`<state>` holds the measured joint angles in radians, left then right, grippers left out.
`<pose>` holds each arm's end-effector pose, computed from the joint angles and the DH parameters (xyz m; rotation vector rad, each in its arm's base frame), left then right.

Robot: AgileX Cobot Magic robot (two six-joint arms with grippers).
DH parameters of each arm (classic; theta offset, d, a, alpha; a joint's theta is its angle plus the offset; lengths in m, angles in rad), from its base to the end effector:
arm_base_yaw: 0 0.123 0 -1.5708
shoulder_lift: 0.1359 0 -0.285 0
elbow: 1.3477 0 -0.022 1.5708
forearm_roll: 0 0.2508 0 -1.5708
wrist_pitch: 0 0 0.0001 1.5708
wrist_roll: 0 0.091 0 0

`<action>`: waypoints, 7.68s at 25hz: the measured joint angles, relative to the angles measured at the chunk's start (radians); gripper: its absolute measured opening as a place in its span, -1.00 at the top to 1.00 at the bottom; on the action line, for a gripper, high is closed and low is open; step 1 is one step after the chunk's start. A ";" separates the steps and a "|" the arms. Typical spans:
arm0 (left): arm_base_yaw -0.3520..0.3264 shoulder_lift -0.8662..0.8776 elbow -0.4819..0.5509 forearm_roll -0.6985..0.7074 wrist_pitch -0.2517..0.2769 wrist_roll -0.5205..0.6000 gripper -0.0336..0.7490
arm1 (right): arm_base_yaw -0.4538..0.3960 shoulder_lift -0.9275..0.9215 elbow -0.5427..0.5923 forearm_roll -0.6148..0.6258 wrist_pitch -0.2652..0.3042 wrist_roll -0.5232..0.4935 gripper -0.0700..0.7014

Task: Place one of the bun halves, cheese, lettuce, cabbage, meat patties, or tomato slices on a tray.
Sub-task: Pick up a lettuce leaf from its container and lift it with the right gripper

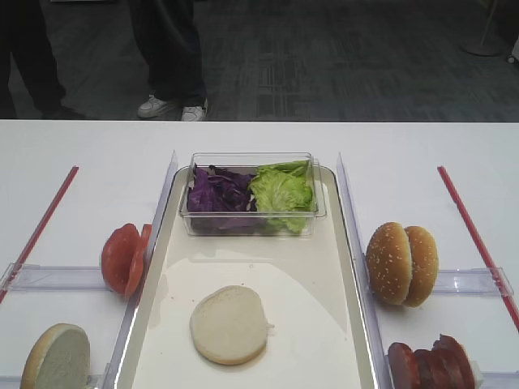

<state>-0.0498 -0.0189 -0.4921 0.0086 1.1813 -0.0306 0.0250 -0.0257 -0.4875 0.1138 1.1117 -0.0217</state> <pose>-0.0122 0.0013 0.2655 0.0196 2.1540 -0.0362 -0.0100 0.0090 0.2700 -0.0582 2.0788 0.1389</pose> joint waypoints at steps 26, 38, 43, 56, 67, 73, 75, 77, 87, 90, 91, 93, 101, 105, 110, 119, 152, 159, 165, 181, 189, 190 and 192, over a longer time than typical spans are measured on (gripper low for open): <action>0.000 0.000 0.000 0.000 0.000 0.000 -0.40 | 0.000 0.683 -0.396 0.141 0.148 -0.003 -0.63; 0.000 0.000 0.000 0.000 0.000 0.000 -0.40 | 0.116 1.020 -0.645 0.159 0.149 -0.016 -0.39; 0.000 0.000 0.000 0.000 0.000 0.000 -0.40 | 0.153 1.138 -0.728 0.159 0.149 -0.016 -0.39; 0.000 0.000 0.000 0.000 0.000 0.000 -0.40 | 0.344 1.526 -1.024 0.117 0.142 0.034 -0.39; 0.000 0.000 0.000 0.000 0.000 0.000 -0.40 | 0.378 1.703 -1.166 0.115 0.138 0.051 -0.38; 0.000 0.000 0.000 0.000 0.000 0.000 -0.40 | 0.379 1.798 -1.238 0.119 0.138 0.062 -0.38; 0.000 0.000 0.000 0.000 0.000 0.000 -0.40 | 0.384 1.840 -1.273 0.119 0.138 0.066 -0.38; 0.000 0.000 0.000 0.000 0.000 0.000 -0.40 | 0.386 1.868 -1.295 0.119 0.138 0.067 -0.38; 0.000 0.000 0.000 0.002 0.000 0.000 -0.40 | 0.386 2.002 -1.392 0.134 0.136 0.074 -0.38; 0.000 0.000 0.000 0.004 0.000 0.000 -0.40 | 0.386 2.035 -1.422 0.138 0.134 0.076 -0.38; 0.000 0.000 0.000 0.004 0.000 0.000 -0.40 | 0.386 2.054 -1.438 0.140 0.134 0.077 -0.38; 0.000 0.000 0.000 0.004 0.000 0.000 -0.40 | 0.388 2.062 -1.446 0.140 0.133 0.078 -0.38; 0.000 0.000 0.000 0.005 0.000 0.000 -0.40 | 0.425 2.155 -1.494 0.138 0.130 0.078 -0.38; 0.000 0.000 0.000 0.005 0.000 0.000 -0.40 | 0.430 2.194 -1.517 0.136 0.130 0.078 -0.31; 0.000 0.000 0.000 0.005 0.000 0.000 -0.40 | 0.430 2.222 -1.530 0.121 0.129 0.078 -0.23; 0.000 0.000 0.000 0.005 0.000 0.000 -0.40 | 0.430 2.278 -1.532 0.101 0.127 0.078 -0.23; 0.000 0.000 0.000 0.005 0.000 0.000 -0.40 | 0.432 2.420 -1.603 0.041 0.121 0.090 -0.07; 0.000 0.000 0.000 0.005 0.000 0.000 -0.40 | 0.432 2.433 -1.603 0.040 0.119 0.090 0.02; 0.000 0.000 0.000 0.005 0.000 0.000 -0.40 | 0.432 2.434 -1.603 0.039 0.119 0.101 0.24; 0.000 0.000 0.000 0.005 0.000 0.000 -0.40 | 0.432 2.410 -1.603 0.035 0.119 0.103 0.58; 0.000 0.000 0.000 0.005 0.000 0.000 -0.38 | 0.432 2.395 -1.603 0.037 0.119 0.103 0.59; 0.000 0.000 0.000 0.005 0.000 0.000 -0.38 | 0.432 2.386 -1.603 0.039 0.119 0.105 0.59; 0.000 0.000 0.000 0.005 0.000 0.000 -0.37 | 0.432 2.376 -1.603 0.039 0.119 0.105 0.59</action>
<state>-0.0498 -0.0189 -0.4921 0.0136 1.1813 -0.0306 0.4566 2.3504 -2.0902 0.1526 1.2304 0.0834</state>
